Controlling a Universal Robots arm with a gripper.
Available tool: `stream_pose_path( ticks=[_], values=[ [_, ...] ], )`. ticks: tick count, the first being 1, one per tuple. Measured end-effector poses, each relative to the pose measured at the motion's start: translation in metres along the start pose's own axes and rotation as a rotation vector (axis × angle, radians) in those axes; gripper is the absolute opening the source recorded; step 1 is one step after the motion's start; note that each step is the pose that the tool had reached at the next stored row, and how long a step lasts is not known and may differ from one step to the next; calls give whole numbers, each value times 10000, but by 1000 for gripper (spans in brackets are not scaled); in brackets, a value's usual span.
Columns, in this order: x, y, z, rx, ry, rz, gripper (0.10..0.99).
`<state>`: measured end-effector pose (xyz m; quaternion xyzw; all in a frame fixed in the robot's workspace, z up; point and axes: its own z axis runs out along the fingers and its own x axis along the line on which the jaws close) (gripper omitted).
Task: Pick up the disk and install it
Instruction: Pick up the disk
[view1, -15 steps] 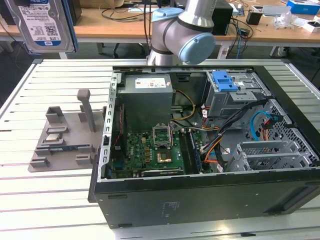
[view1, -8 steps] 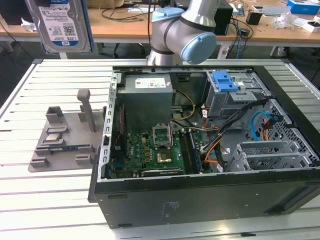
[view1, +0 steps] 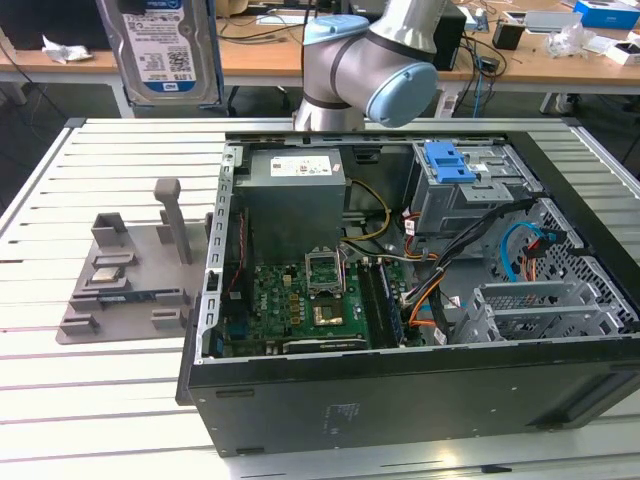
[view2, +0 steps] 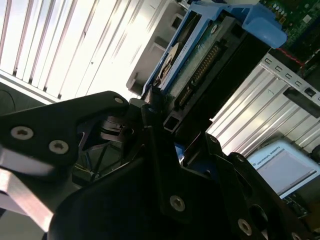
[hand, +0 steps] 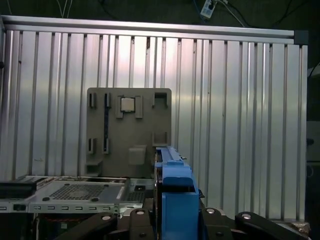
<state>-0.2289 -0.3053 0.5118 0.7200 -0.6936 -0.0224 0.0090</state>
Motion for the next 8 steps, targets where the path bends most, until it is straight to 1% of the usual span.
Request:
stream_pose_path(
  ticks=[1, 3, 5, 6, 8],
  values=[
    [2, -41, -2, -1, -24, -2, 369],
    [3, -104, -6, -1, -143, -4, 369],
    [6, -154, -12, 1, -350, -16, 369],
    [7, -193, -12, 0, -494, -21, 369],
    [9, -242, -15, -10, -504, -21, 369]
  ],
)
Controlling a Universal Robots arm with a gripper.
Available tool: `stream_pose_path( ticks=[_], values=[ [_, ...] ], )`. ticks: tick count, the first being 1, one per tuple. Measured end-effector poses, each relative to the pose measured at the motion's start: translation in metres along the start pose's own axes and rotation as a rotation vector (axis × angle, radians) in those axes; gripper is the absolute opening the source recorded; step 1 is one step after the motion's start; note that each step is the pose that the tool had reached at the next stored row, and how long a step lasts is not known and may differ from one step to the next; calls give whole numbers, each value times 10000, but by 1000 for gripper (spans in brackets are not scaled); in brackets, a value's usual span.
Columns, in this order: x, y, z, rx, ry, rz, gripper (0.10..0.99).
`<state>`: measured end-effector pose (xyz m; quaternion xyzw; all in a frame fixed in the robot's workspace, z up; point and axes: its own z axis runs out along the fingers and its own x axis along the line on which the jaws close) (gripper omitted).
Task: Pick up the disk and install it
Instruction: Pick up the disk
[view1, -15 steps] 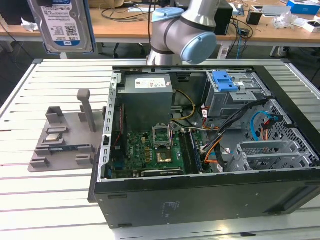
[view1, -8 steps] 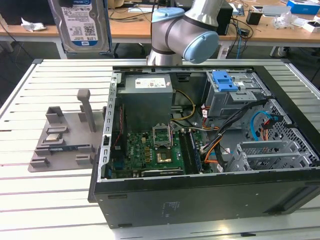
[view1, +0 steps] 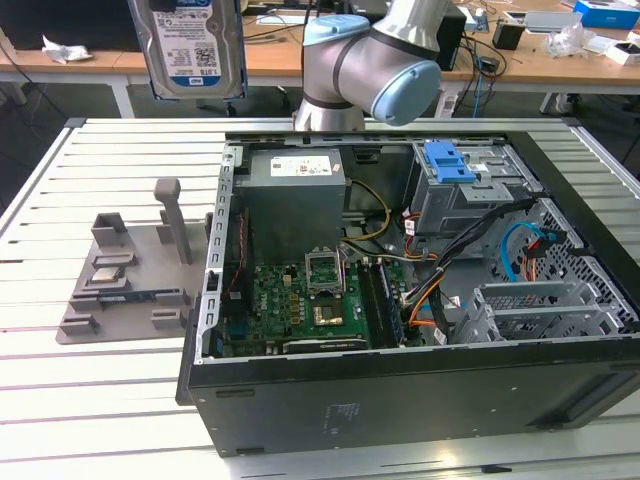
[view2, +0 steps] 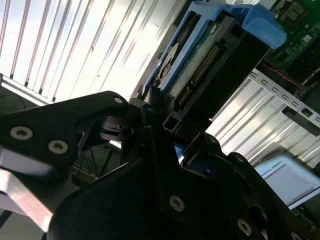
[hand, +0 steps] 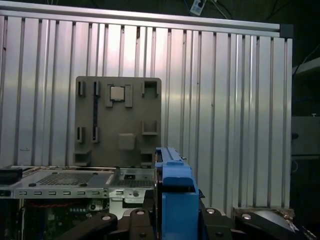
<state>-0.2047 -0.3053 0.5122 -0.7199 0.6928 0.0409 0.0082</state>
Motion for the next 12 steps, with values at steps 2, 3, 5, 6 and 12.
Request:
stream_pose_path(
  ticks=[2, 3, 5, 6, 12],
  values=[
    [2, -47, 2, -5, 14, 0, 369],
    [4, -71, 4, -5, 34, 0, 369],
    [11, -111, 9, -8, 53, 3, 369],
    [24, -127, 11, -8, 54, 3, 369],
    [227, -244, 21, -18, 54, 4, 369]
  ],
)
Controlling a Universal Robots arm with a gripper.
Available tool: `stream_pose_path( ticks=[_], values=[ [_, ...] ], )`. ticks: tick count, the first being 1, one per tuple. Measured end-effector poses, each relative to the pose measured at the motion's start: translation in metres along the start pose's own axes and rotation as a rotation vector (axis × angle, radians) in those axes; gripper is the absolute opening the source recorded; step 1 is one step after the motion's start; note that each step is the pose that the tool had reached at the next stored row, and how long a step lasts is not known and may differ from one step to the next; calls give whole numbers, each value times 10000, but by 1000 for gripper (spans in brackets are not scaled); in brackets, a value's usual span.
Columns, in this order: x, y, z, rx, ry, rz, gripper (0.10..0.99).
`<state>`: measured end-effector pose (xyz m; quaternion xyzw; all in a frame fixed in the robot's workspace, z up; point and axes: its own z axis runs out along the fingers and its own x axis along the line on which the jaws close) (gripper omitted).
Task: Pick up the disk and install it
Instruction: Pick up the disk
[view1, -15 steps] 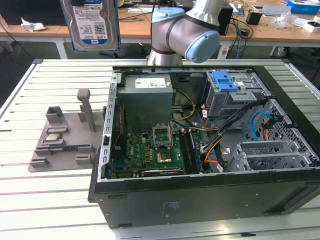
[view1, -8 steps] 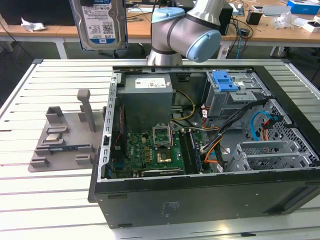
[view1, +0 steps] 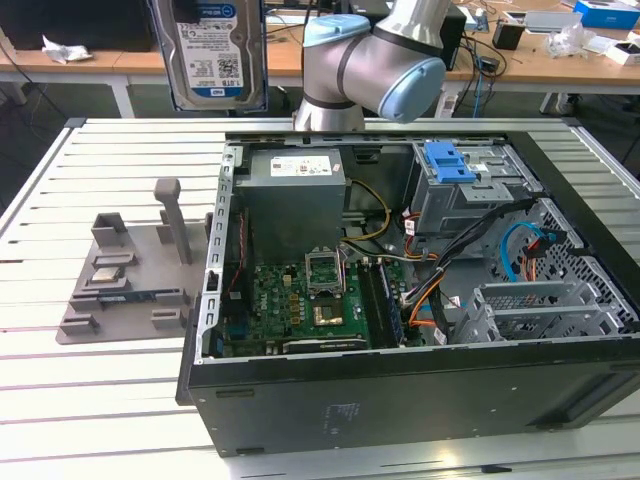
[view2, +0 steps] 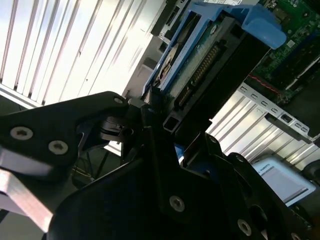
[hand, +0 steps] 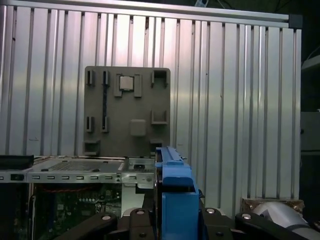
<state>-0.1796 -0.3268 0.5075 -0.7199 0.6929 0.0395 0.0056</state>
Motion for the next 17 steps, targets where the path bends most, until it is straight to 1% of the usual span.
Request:
stream_pose_path(
  ticks=[1, 2, 3, 4, 6, 8, 9, 10, 12, 17],
  values=[
    [31, -26, 2, -3, -1, 0, 369],
    [43, -53, 4, -5, 0, -2, 369],
    [59, -108, 6, -10, 2, 1, 369],
    [67, -144, 7, -12, 3, 1, 369],
    [82, -263, 12, -13, 2, 2, 369],
    [89, -350, 13, -14, 2, 0, 369],
    [93, -430, 12, -17, 3, 2, 369],
    [96, -488, 11, -18, 3, 0, 369],
    [99, -571, 10, -20, 3, 2, 369],
    [108, -812, 6, -26, 2, 3, 369]
  ],
)
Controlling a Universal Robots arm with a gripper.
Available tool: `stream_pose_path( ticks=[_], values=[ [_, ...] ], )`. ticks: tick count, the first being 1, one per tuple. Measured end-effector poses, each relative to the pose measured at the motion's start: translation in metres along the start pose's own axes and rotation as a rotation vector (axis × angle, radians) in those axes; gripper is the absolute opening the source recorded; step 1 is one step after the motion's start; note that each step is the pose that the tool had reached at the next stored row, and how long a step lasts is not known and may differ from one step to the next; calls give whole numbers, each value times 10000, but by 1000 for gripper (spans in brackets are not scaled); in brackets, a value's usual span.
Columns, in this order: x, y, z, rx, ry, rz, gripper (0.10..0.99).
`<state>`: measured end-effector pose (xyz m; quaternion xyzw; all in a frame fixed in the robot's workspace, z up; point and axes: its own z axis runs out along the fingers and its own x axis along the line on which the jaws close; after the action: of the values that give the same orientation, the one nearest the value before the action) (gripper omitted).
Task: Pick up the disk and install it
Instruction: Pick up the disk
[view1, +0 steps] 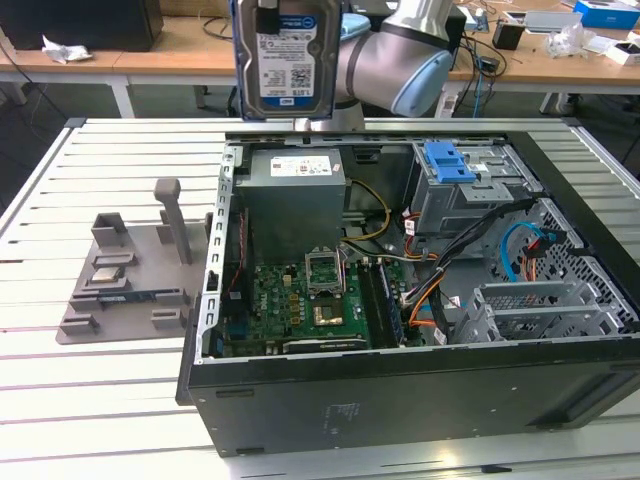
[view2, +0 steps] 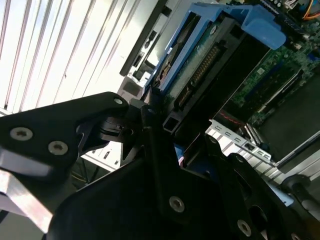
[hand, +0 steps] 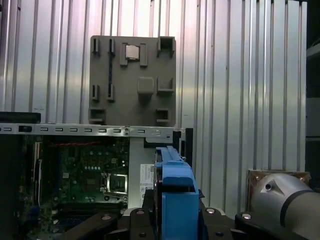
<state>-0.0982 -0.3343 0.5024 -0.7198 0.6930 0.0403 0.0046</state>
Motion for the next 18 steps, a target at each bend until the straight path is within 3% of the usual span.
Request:
stream_pose_path(
  ticks=[8, 14, 16, 18],
  values=[
    [18, -465, -10, -22, -1, 0, 369],
    [30, -770, -16, -43, 0, 1, 369],
    [38, -985, -19, -58, -1, 2, 369],
    [42, -1097, -21, -66, -1, 2, 369]
  ],
)
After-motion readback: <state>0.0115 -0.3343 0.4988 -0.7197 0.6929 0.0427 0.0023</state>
